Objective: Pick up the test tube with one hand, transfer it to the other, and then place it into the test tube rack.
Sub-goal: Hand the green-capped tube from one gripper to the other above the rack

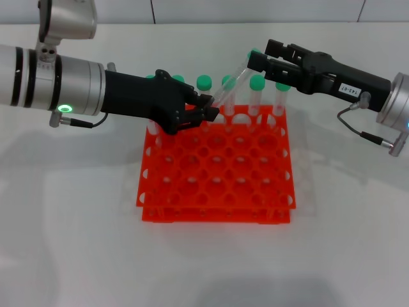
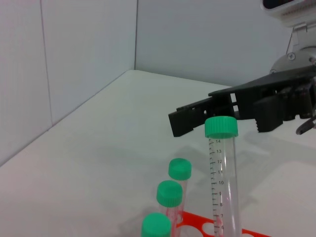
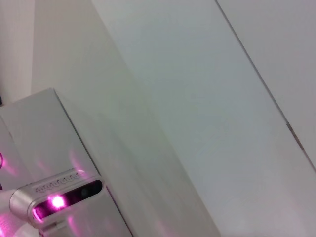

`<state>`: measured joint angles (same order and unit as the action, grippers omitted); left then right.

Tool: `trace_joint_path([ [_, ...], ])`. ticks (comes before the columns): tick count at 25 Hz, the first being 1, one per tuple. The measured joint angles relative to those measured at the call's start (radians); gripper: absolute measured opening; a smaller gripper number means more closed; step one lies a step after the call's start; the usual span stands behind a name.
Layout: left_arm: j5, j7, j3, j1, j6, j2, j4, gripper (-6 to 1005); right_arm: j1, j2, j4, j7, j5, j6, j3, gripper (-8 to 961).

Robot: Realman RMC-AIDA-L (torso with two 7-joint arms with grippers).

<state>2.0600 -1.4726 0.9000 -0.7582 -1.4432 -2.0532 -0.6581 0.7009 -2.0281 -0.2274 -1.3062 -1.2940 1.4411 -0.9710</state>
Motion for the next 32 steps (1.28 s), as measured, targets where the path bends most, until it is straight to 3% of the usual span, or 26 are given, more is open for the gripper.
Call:
trace_joint_path([
  [13,-0.001,-0.002,0.001,-0.003,0.009,-0.005,0.000,210,0.012,0.000,0.001,0.018,0.001,0.007,-0.030,847],
  [24,-0.002,-0.003,0.002,-0.003,0.009,-0.008,0.000,211,0.019,0.000,-0.003,0.018,0.003,0.009,-0.040,677],
  [30,-0.001,-0.002,0.002,-0.003,0.009,-0.007,0.000,212,0.021,0.000,-0.004,0.018,0.004,0.009,-0.040,508],
  [32,-0.001,-0.001,0.002,-0.003,0.009,-0.007,0.000,212,0.021,0.000,-0.004,0.018,0.006,0.007,-0.040,505],
])
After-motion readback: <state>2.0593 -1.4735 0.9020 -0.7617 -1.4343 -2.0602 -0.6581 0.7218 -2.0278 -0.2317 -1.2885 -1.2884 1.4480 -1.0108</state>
